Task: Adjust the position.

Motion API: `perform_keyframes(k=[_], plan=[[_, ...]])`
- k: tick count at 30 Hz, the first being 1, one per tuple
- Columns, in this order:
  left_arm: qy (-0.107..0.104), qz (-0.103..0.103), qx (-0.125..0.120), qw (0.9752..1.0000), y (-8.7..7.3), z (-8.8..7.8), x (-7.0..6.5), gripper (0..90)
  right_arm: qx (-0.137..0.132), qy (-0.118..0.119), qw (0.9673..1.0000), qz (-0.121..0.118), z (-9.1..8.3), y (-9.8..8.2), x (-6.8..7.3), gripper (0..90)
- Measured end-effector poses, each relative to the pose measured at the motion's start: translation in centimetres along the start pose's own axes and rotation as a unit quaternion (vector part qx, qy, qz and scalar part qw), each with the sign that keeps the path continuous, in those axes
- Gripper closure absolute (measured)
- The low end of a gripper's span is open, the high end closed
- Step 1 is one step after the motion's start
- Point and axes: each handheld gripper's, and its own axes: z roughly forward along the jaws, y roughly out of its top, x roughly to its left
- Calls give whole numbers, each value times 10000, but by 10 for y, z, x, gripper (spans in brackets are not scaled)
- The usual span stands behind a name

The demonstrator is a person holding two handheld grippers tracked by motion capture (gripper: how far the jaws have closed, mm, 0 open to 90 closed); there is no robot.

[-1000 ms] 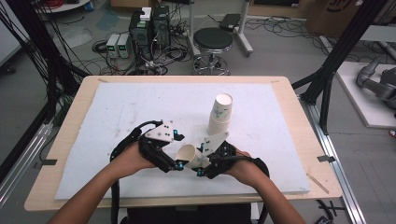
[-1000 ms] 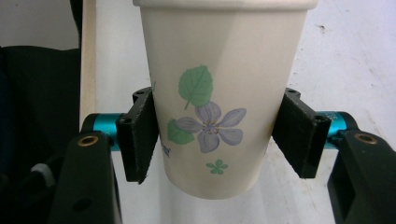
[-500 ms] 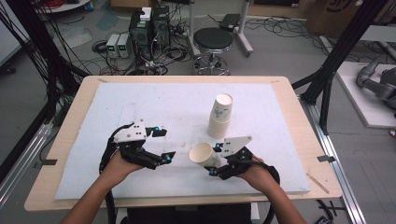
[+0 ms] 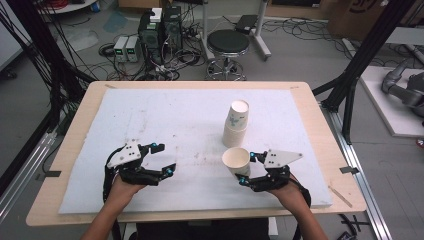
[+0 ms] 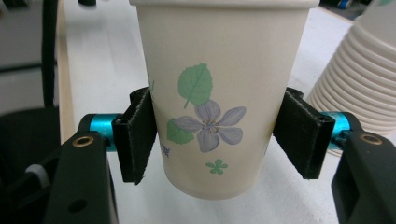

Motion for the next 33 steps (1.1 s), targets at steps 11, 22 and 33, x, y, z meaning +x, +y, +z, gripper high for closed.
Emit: perform_keyframes(k=[11, 22, 33], plan=[[333, -16, -142, 9993, -9, -7, 7, 192, -504, -436, 9970, 392, -21, -13, -14, 342], [762, 157, -276, 9966, -9, -20, 15, 192, -787, -988, 9905, 540, -39, -18, -22, 342], [953, 76, -418, 9945, -12, -27, 21, 192, -831, -1153, 9881, 595, -43, -20, -24, 342]])
